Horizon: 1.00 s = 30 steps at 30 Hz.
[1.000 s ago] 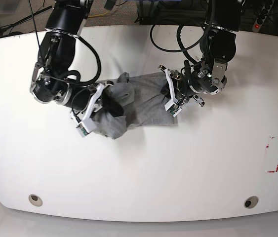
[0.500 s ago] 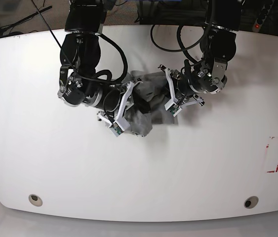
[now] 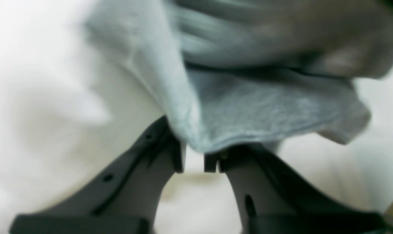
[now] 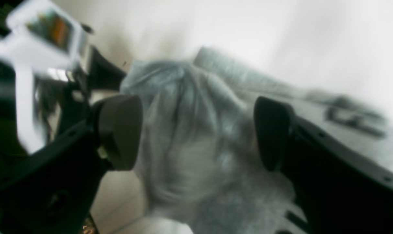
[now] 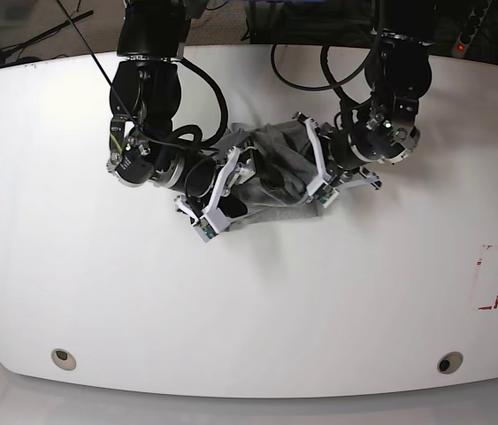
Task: Fold the T-shirt properly
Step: 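Fold the strip end with the right gripper onto the left gripper's end, then press and flatten the folded bundle with the right gripper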
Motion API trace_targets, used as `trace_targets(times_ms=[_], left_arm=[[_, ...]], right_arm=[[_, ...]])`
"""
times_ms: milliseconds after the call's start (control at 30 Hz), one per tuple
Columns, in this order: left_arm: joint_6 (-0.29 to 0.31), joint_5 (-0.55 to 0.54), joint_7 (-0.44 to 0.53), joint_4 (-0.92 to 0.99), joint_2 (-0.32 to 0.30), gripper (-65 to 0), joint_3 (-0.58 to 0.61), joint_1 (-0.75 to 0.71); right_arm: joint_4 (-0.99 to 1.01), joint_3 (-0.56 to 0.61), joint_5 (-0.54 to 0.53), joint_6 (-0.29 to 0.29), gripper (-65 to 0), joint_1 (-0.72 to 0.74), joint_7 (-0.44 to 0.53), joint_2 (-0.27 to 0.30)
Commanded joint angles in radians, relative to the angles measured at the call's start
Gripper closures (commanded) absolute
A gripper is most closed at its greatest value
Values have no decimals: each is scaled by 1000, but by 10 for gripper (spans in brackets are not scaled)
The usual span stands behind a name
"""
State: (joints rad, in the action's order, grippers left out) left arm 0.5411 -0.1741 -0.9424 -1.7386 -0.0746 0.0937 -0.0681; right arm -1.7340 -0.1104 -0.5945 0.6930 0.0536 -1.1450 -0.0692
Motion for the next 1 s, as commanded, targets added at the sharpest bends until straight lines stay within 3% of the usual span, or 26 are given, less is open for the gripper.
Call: trace_targets(times_ms=[0, 200, 333, 567, 733, 967], left_arm=[[58, -8, 10, -60, 16, -122, -42, 6], [119, -8, 9, -183, 3, -189, -219, -71], [155, -8, 9, -191, -60, -190, -345, -109], [157, -3, 9, -171, -147, -190, -513, -132], [157, -3, 10, -157, -212, -190, -529, -132], [157, 0, 12, -156, -216, -190, -483, -134]], right_arm=[[-53, -1, -77, 5, -515, 2, 27, 19], [-70, -24, -129, 5, -515, -14, 26, 65], [-73, -27, -127, 5, -515, -51, 26, 84], [-68, 41, -124, 5, -515, -97, 30, 110], [-68, 117, -101, 5, -515, -107, 50, 113], [-67, 278, 90, 5, -515, -34, 96, 85]])
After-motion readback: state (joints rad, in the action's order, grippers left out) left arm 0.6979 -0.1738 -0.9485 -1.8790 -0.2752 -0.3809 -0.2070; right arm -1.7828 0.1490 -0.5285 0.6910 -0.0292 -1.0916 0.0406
